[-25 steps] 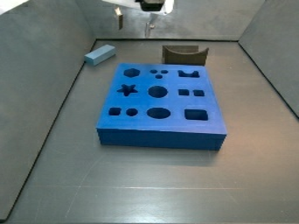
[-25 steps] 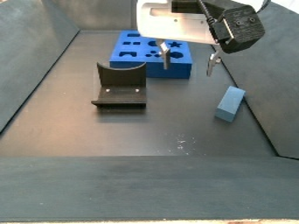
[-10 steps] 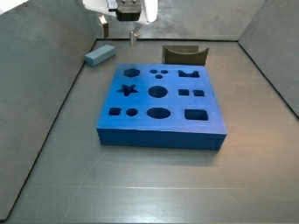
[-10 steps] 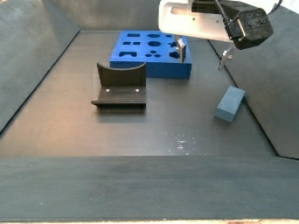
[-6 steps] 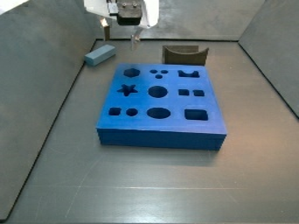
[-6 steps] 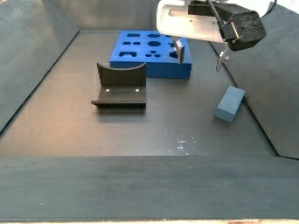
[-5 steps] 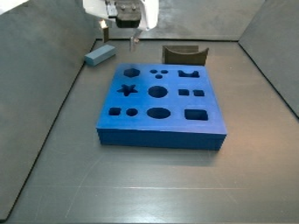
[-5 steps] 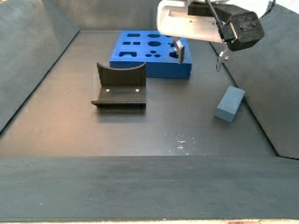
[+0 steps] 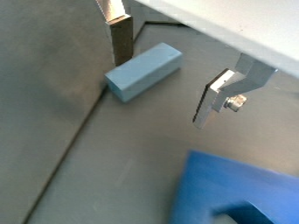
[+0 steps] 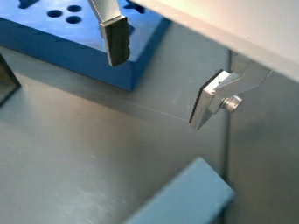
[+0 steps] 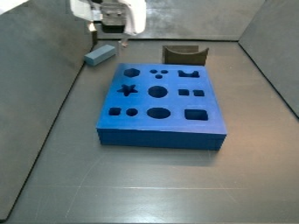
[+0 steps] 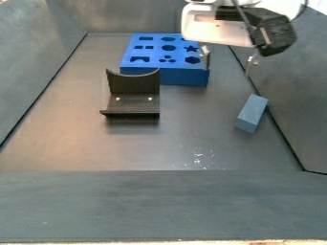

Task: Pick up the rectangle object. Move up. Place the rectangle object on the fixture. Regrasp the rectangle object. Move to above the board. Insert the rectangle object.
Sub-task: Pick up the rectangle object.

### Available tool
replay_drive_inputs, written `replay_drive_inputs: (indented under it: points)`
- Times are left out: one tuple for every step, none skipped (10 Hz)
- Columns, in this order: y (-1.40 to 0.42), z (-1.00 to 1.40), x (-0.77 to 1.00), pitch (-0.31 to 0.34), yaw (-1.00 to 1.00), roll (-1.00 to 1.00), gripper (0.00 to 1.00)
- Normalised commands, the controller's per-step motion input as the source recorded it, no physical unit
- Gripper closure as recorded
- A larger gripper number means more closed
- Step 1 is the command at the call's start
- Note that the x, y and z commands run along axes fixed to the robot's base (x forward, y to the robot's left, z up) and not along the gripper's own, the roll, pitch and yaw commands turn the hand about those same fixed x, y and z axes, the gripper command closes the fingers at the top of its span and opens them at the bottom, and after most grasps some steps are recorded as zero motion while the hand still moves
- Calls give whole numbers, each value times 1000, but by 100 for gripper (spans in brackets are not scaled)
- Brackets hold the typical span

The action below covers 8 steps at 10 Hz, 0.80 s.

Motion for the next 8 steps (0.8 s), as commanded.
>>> replay_drive_inputs:
  points:
    - [340,0,-523,-171,0,-169,0]
    - [383,0,-480,-160,0,-194,0]
    - [423,0,-354,-89,0,-211,0]
    - [377,0,-329,-111,0,-169,0]
    - [151,-3,-137,-43,17,-37,0]
    - [0,-31,-20,0,0,0,0]
    - [106,-60,-37,0,0,-23,0]
    - [189,-34,0,0,0,-49,0]
